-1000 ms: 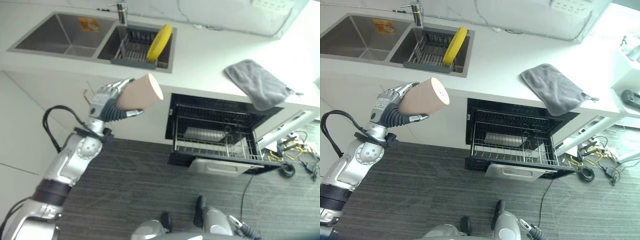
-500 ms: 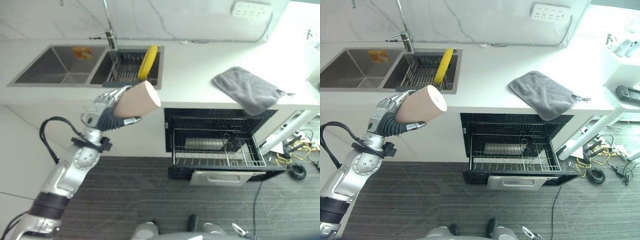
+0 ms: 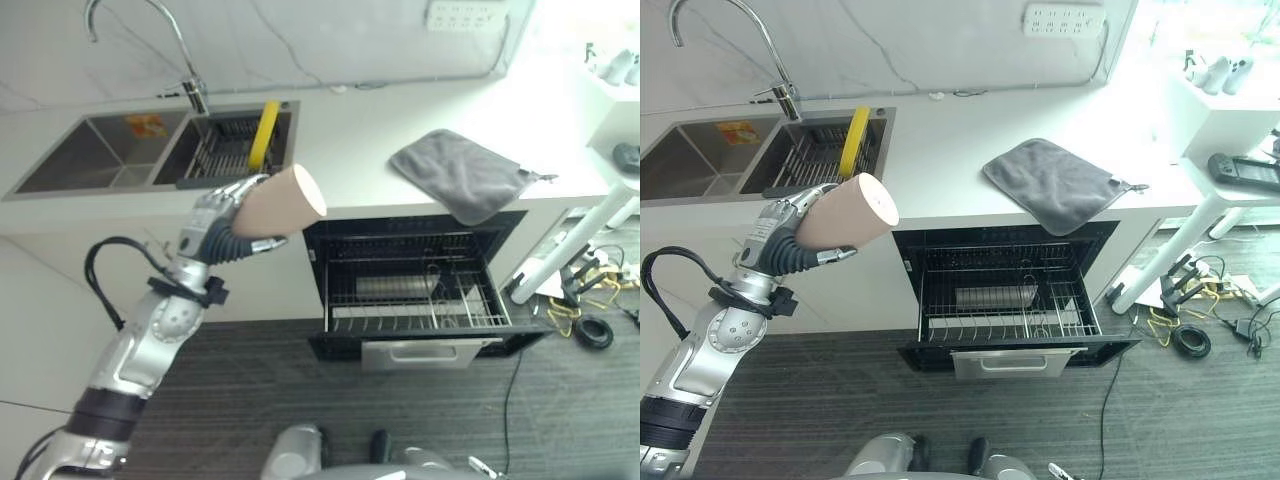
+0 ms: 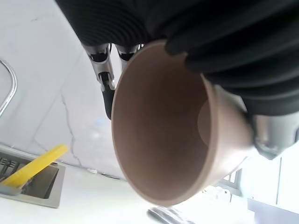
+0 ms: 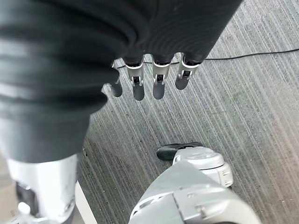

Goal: Place the dishes in the dishwasher.

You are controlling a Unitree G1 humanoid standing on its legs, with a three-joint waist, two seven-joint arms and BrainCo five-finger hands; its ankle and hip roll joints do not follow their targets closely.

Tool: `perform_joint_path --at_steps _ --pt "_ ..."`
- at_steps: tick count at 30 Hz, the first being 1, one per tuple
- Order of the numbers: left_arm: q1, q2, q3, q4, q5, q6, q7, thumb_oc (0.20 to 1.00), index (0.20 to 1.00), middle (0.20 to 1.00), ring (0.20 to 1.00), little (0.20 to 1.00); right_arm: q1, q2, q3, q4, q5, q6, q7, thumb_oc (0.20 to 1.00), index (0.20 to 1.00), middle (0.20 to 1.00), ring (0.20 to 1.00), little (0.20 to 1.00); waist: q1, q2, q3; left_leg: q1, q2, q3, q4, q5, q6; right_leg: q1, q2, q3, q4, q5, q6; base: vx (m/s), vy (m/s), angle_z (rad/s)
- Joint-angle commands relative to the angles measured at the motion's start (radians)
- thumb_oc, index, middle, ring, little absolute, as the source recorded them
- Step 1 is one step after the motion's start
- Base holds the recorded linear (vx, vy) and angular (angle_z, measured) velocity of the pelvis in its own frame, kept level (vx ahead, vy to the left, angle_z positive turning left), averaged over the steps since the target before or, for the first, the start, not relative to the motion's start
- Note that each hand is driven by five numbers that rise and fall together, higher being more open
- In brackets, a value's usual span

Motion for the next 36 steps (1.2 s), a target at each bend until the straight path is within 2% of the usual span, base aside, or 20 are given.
perform_joint_path --at_steps 1,2,3,4,6,7,8,10,11,12,14,15,16,17,18,19,20,24,30,36 --pt "-0.029 0.035 0.062 -0.059 0.043 -0.005 0.036 0.200 0.200 0.200 0.200 0.200 0.008 0.002 -0.011 -0.080 0.016 -0.012 -0.050 1.000 1.000 1.000 1.000 1.000 0.015 0.018 0.001 0.051 0.040 0.051 0.003 -0.019 0.044 -0.023 -0.089 -0.113 0.349 -0.099 0.167 0.03 0.064 -0.92" --pt "-0.032 0.037 0.056 -0.065 0.044 0.010 0.039 0.200 0.200 0.200 0.200 0.200 0.010 0.005 -0.014 -0.095 0.013 -0.004 -0.057 1.000 1.000 1.000 1.000 1.000 0.014 0.019 0.003 0.052 0.033 0.037 -0.001 -0.026 0.050 -0.051 -0.102 -0.096 0.397 -0.090 0.181 0.01 -0.049 -0.76" --pt "-0.046 0.044 0.051 -0.068 0.038 0.020 0.031 0.200 0.200 0.200 0.200 0.200 0.024 0.015 -0.028 -0.109 0.024 -0.019 -0.072 1.000 1.000 1.000 1.000 1.000 0.013 0.022 0.008 0.075 0.031 0.021 -0.003 -0.043 0.051 -0.071 -0.165 -0.112 0.383 -0.076 0.187 0.06 -0.191 -0.48" --pt "-0.053 0.048 0.045 -0.069 0.034 0.025 0.036 0.200 0.200 0.200 0.200 0.200 0.027 0.018 -0.031 -0.109 0.026 -0.032 -0.073 1.000 1.000 1.000 1.000 1.000 0.013 0.021 0.011 0.085 0.032 0.011 0.001 -0.052 0.046 -0.066 -0.192 -0.121 0.334 -0.065 0.187 0.06 -0.315 0.06" --pt "-0.057 0.062 0.043 -0.066 0.027 0.020 0.057 0.200 0.200 0.200 0.200 0.200 0.018 0.022 -0.039 -0.112 -0.034 -0.055 -0.079 1.000 1.000 1.000 1.000 1.000 0.006 0.020 0.021 0.118 0.044 0.006 0.007 -0.084 0.039 -0.077 -0.276 -0.119 0.233 0.024 0.214 0.04 -0.320 0.38" --pt "-0.055 0.069 0.045 -0.064 0.024 0.020 0.067 0.200 0.200 0.200 0.200 0.200 0.007 0.020 -0.039 -0.110 -0.071 -0.063 -0.076 1.000 1.000 1.000 1.000 1.000 0.003 0.022 0.024 0.133 0.053 0.006 0.000 -0.091 0.035 -0.084 -0.306 -0.103 0.200 0.065 0.232 0.04 -0.342 0.42" --pt "-0.053 0.082 0.039 -0.060 0.019 0.020 0.089 0.200 0.200 0.200 0.200 0.200 -0.005 0.020 -0.041 -0.114 -0.091 -0.065 -0.073 1.000 1.000 1.000 1.000 1.000 -0.004 0.026 0.026 0.142 0.064 -0.016 -0.017 -0.091 0.032 -0.105 -0.332 -0.058 0.176 0.107 0.251 0.05 -0.382 0.29" --pt "-0.044 0.106 0.043 -0.050 0.003 0.016 0.110 0.200 0.200 0.200 0.200 0.200 -0.024 0.016 -0.035 -0.119 -0.113 -0.055 -0.055 1.000 1.000 1.000 1.000 1.000 -0.001 0.032 0.022 0.149 0.108 -0.024 -0.036 -0.076 0.014 -0.095 -0.312 -0.027 0.174 0.051 0.268 0.06 -0.453 0.45" --pt "-0.027 0.116 0.052 -0.048 -0.012 0.013 0.116 0.200 0.200 0.200 0.200 0.200 -0.027 0.010 -0.022 -0.130 -0.132 -0.040 -0.035 1.000 1.000 1.000 1.000 1.000 0.007 0.026 0.017 0.135 0.134 -0.026 -0.019 -0.069 -0.007 -0.075 -0.290 -0.048 0.157 0.025 0.261 0.05 -0.547 0.42" --pt "-0.008 0.111 0.058 -0.053 -0.021 0.008 0.125 0.200 0.200 0.200 0.200 0.200 -0.042 0.006 -0.004 -0.128 -0.144 -0.037 -0.030 1.000 1.000 1.000 1.000 1.000 0.017 0.021 0.011 0.135 0.156 -0.034 -0.026 -0.050 -0.014 -0.074 -0.270 -0.048 0.153 0.017 0.260 0.04 -0.523 0.36" --pt "0.014 0.105 0.065 -0.075 -0.041 -0.002 0.115 0.200 0.200 0.200 0.200 0.200 -0.043 -0.006 0.022 -0.135 -0.118 -0.042 -0.050 1.000 1.000 1.000 1.000 1.000 0.019 0.019 0.009 0.125 0.184 -0.060 -0.030 -0.026 -0.025 -0.074 -0.226 -0.027 0.158 -0.016 0.229 0.02 -0.418 0.13" --pt "0.014 0.090 0.063 -0.083 -0.040 -0.018 0.093 0.200 0.200 0.200 0.200 0.200 -0.031 -0.023 0.019 -0.130 -0.091 -0.052 -0.056 1.000 1.000 1.000 1.000 1.000 0.018 0.017 0.008 0.091 0.205 -0.029 0.001 0.030 -0.038 -0.048 -0.204 -0.069 0.146 -0.028 0.201 0.00 -0.397 0.16" --pt "-0.002 0.079 0.056 -0.087 -0.033 -0.025 0.077 0.200 0.200 0.200 0.200 0.200 -0.022 -0.032 0.015 -0.122 -0.059 -0.068 -0.057 1.000 1.000 1.000 1.000 1.000 0.009 0.018 0.006 0.069 0.216 0.014 0.017 0.060 -0.043 -0.028 -0.194 -0.103 0.134 -0.033 0.188 0.04 -0.312 0.50" --pt "-0.015 0.073 0.046 -0.091 -0.026 -0.021 0.070 0.200 0.200 0.200 0.200 0.200 -0.020 -0.034 0.013 -0.115 -0.046 -0.074 -0.057 1.000 1.000 1.000 1.000 1.000 -0.003 0.022 -0.001 0.080 0.216 0.040 -0.005 0.032 -0.045 -0.017 -0.188 -0.123 0.133 -0.046 0.189 0.00 -0.166 1.04" --pt "-0.026 0.066 0.039 -0.092 -0.019 -0.017 0.070 0.200 0.200 0.200 0.200 0.200 -0.020 -0.037 0.013 -0.114 -0.044 -0.077 -0.058 1.000 1.000 1.000 1.000 1.000 -0.006 0.026 -0.001 0.080 0.224 0.057 -0.019 0.078 -0.044 -0.018 -0.184 -0.136 0.129 -0.040 0.179 0.02 -0.069 1.04" --pt "-0.037 0.064 0.035 -0.090 -0.011 -0.012 0.074 0.200 0.200 0.200 0.200 0.200 -0.028 -0.040 0.017 -0.107 -0.048 -0.077 -0.059 1.000 1.000 1.000 1.000 1.000 -0.006 0.030 -0.005 0.101 0.214 0.048 -0.066 0.068 -0.039 -0.018 -0.180 -0.134 0.129 -0.042 0.176 -0.01 -0.012 0.53" --pt "-0.052 0.070 0.026 -0.085 -0.017 -0.011 0.068 0.200 0.200 0.200 0.200 0.200 -0.034 -0.041 0.003 -0.090 -0.034 -0.078 -0.048 1.000 1.000 1.000 1.000 1.000 -0.020 0.033 -0.015 0.133 0.210 0.077 -0.120 0.073 -0.042 -0.012 -0.175 -0.133 0.111 -0.035 0.177 0.04 0.019 -0.13" --pt "-0.077 0.073 0.010 -0.081 -0.009 -0.006 0.054 0.200 0.200 0.200 0.200 0.200 -0.030 -0.018 0.004 -0.075 -0.015 -0.067 -0.035 1.000 1.000 1.000 1.000 1.000 -0.031 0.043 -0.033 0.175 0.186 0.073 -0.185 0.081 -0.053 0.014 -0.179 -0.128 0.065 -0.013 0.187 0.08 0.080 -0.11" --pt "-0.088 0.083 0.012 -0.067 -0.024 0.013 0.055 0.200 0.200 0.200 0.200 0.200 -0.031 0.004 0.040 -0.057 -0.077 -0.080 -0.038 1.000 1.000 1.000 1.000 1.000 -0.027 0.047 -0.044 0.192 0.175 0.079 -0.200 0.073 -0.055 0.015 -0.204 -0.141 0.033 0.021 0.212 0.05 0.049 -0.12" --pt "-0.068 0.079 0.017 -0.062 -0.050 -0.003 0.061 0.200 0.200 0.200 0.200 0.200 -0.022 0.006 -0.001 -0.083 0.097 -0.071 -0.123 1.000 1.000 1.000 1.000 1.000 -0.031 0.037 -0.037 0.189 0.178 0.098 -0.185 0.058 -0.050 0.017 -0.207 -0.145 0.026 0.024 0.214 -0.01 -0.001 -0.08"
